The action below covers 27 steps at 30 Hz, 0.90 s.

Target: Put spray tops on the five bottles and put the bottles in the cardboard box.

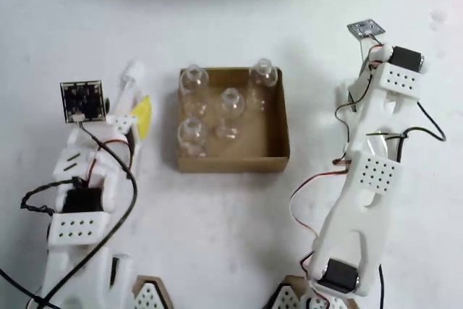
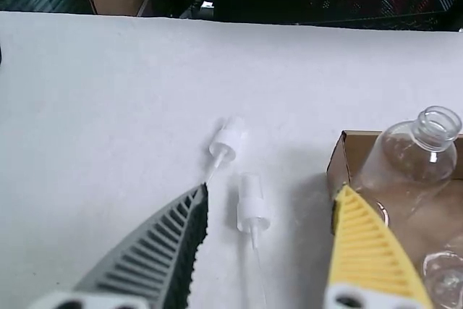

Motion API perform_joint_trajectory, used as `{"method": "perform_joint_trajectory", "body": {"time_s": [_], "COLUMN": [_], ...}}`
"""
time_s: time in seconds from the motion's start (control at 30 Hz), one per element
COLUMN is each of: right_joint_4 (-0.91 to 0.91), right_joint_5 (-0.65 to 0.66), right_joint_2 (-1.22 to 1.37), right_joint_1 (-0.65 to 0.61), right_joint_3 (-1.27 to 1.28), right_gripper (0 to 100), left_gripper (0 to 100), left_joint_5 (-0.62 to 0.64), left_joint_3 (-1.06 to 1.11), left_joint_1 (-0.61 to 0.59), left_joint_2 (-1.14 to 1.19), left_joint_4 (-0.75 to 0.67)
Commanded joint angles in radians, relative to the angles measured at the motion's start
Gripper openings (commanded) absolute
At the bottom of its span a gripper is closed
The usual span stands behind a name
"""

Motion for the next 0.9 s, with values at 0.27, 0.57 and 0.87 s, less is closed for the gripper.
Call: {"method": "perform_joint_trajectory", "body": {"time_s": [0.27,0.57,0.87], "right_joint_4": [0.033,0.016,-0.357], "right_joint_5": [0.003,-0.084,-0.241], "right_joint_2": [-0.49,-1.087,-1.62], "right_joint_1": [-0.033,-0.208,-0.375], "right_joint_3": [0.293,0.833,1.392], "right_gripper": [1.5,1.6,1.6], "left_gripper": [27,27,27], "left_joint_5": [-0.012,-0.012,-0.014], "left_joint_3": [-0.009,-0.009,-0.009], "left_joint_1": [0.01,0.008,0.007], "left_joint_2": [-0.025,-0.025,-0.025], "left_joint_4": [-0.032,-0.032,-0.031]}}
